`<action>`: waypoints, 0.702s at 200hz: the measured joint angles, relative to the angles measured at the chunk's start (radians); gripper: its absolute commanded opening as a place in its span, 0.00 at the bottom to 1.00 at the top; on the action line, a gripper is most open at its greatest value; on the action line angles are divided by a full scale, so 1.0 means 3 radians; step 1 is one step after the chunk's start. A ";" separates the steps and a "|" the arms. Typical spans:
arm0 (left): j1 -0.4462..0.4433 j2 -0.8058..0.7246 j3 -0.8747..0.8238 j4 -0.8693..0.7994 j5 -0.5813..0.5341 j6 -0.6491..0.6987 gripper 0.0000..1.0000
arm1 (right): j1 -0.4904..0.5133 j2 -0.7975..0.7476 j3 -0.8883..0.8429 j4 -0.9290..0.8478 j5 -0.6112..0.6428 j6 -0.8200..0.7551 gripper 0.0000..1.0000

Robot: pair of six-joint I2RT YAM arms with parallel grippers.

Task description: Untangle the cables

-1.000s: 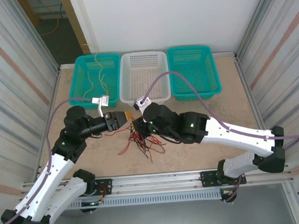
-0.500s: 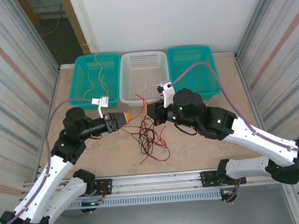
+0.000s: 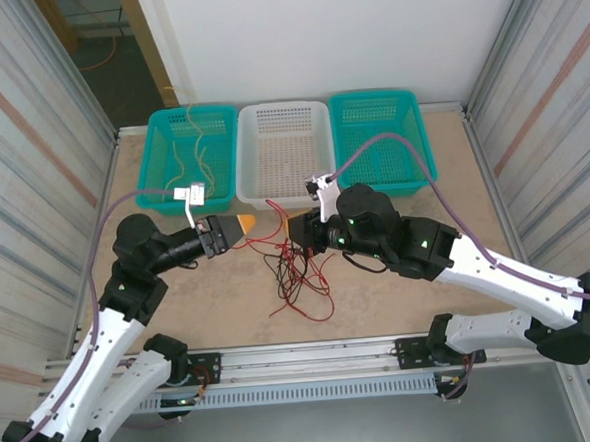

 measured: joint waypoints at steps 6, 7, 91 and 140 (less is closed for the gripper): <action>-0.0001 0.0000 -0.0014 0.0037 0.0009 -0.0027 0.46 | 0.0000 0.0000 0.0000 0.0014 -0.0020 0.0000 0.00; 0.0000 0.0000 -0.0015 0.0041 0.0010 -0.0029 0.46 | 0.0000 0.0000 0.0000 0.0017 -0.0028 0.0000 0.00; -0.0118 0.0122 -0.0072 0.0361 0.0211 -0.0154 0.50 | -0.0003 0.0071 0.0123 0.0053 -0.0141 -0.0004 0.00; -0.0407 0.0118 -0.0072 0.0367 0.0286 -0.0046 0.43 | -0.0032 0.0142 0.0132 0.0055 -0.0141 -0.0004 0.00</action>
